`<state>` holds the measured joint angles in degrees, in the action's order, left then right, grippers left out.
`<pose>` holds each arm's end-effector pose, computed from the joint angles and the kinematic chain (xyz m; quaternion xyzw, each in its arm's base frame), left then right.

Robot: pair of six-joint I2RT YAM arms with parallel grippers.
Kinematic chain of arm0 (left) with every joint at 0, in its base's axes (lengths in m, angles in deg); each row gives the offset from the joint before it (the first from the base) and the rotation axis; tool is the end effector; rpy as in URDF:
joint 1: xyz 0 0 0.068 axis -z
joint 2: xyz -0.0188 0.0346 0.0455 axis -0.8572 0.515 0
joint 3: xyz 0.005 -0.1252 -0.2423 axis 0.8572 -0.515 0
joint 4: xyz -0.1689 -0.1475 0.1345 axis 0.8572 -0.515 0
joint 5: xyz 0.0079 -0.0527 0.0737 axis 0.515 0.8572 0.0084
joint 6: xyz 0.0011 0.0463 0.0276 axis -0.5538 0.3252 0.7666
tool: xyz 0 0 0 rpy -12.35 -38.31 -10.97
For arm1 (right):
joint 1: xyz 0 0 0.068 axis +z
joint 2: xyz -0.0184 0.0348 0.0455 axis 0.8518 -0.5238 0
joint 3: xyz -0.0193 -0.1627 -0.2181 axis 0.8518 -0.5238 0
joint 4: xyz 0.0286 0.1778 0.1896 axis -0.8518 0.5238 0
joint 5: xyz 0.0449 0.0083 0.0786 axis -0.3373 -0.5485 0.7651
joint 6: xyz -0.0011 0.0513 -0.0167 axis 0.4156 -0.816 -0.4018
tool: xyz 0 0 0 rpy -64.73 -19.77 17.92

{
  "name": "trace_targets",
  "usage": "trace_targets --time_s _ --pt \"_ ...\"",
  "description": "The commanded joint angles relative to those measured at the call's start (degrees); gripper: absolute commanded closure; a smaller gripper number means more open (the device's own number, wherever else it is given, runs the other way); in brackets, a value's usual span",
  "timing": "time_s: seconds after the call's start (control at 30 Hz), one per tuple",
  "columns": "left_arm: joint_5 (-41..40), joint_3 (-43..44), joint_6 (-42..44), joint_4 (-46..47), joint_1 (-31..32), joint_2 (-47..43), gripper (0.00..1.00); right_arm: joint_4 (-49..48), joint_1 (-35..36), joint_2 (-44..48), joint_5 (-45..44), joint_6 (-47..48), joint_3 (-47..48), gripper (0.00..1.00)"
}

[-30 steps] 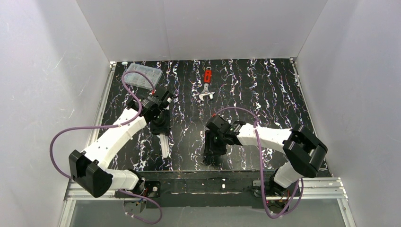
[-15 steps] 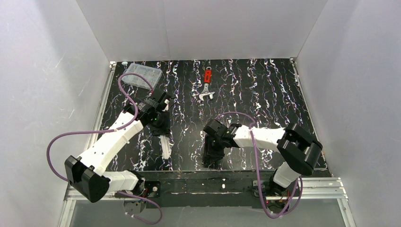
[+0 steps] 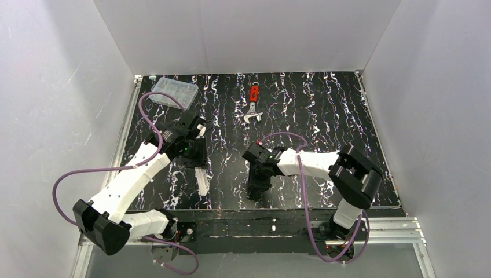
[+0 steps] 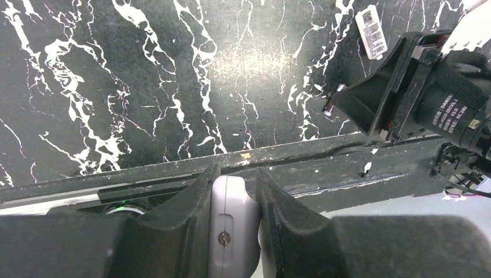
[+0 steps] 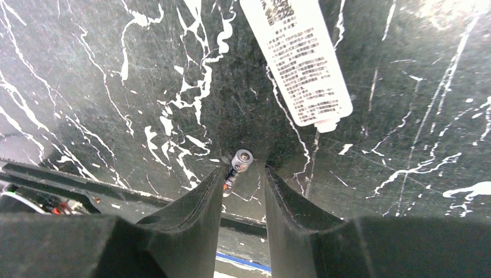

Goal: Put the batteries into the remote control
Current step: Pick up the battery from the center of the board.

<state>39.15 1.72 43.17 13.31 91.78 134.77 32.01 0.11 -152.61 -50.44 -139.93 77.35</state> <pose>0.2201 -0.1410 0.3691 0.0103 0.8627 -0.2617 0.4326 0.1665 0.2730 0.1618 0.0246 0.9799 0.1755 0.0917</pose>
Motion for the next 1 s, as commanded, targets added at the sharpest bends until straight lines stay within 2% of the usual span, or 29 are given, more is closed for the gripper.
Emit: trace_targets --time_s 0.0,0.5,0.73,0.97 --pt "2.67 -1.48 0.96 -4.85 -0.16 -1.38 1.00 3.52 0.19 -0.96 -4.25 -1.17 3.36 0.61" --pt "3.41 -3.09 1.24 -5.00 -0.94 -4.14 1.00 8.57 0.97 -4.95 -6.58 1.42 8.49 0.70" --pt "3.94 -2.97 1.40 -5.04 -1.14 -3.96 1.00 10.98 2.02 -4.06 -7.62 1.65 8.43 0.64" --pt "4.53 -3.08 1.32 -4.85 -1.18 -3.69 1.00 9.47 3.02 -4.31 -4.66 1.62 8.27 0.67"
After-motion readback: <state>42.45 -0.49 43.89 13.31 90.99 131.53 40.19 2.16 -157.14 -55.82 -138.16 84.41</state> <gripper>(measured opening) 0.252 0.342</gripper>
